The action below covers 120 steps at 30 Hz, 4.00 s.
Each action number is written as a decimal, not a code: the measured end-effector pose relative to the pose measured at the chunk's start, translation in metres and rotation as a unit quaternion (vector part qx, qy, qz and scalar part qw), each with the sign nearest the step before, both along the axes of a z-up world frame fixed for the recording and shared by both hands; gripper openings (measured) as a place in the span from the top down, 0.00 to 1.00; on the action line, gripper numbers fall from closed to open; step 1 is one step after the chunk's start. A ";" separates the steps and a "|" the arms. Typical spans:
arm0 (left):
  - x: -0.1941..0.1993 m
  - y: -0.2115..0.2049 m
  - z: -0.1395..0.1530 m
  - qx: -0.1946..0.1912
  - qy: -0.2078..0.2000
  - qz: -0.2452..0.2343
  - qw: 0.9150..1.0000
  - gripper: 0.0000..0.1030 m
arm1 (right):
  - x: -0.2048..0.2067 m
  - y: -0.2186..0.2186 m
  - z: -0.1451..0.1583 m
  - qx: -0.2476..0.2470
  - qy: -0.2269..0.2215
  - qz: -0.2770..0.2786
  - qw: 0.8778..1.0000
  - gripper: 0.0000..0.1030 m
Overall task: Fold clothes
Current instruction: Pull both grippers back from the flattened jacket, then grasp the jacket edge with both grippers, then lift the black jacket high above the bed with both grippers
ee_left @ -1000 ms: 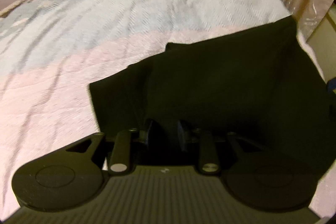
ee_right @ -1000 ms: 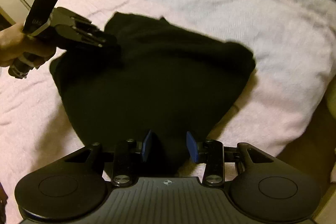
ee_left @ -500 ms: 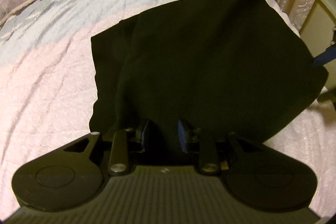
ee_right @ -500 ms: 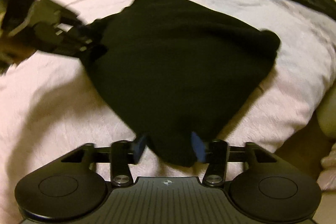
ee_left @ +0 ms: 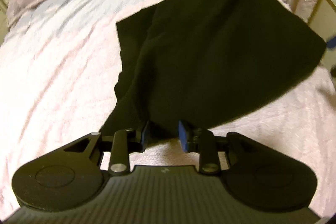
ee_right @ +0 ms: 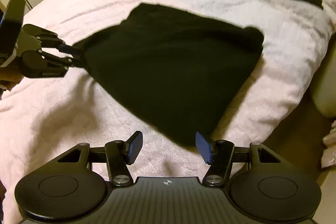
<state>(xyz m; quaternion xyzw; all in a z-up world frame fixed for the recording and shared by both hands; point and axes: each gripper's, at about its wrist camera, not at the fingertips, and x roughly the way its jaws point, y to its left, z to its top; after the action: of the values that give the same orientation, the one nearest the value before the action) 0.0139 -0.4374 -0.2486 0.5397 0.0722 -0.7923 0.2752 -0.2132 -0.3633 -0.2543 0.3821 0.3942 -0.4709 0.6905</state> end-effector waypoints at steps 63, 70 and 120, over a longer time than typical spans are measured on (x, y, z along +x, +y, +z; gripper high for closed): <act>-0.049 0.048 -0.073 -0.295 -0.124 -0.424 0.847 0.28 | 0.016 -0.018 -0.036 -0.165 0.275 0.363 0.875 0.56; -0.068 0.028 -0.060 -0.221 -0.127 -0.419 0.871 0.55 | 0.017 -0.042 -0.026 -0.123 0.224 0.327 0.910 0.53; -0.084 0.072 0.121 -0.212 -0.097 -0.423 0.876 0.67 | 0.007 -0.012 0.109 -0.158 0.324 0.370 0.856 0.65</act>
<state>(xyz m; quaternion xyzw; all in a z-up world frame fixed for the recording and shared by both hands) -0.0700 -0.3650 -0.1272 0.5216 -0.3593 -0.7734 0.0273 -0.2060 -0.3754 -0.1450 -0.0807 0.6282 -0.3339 0.6981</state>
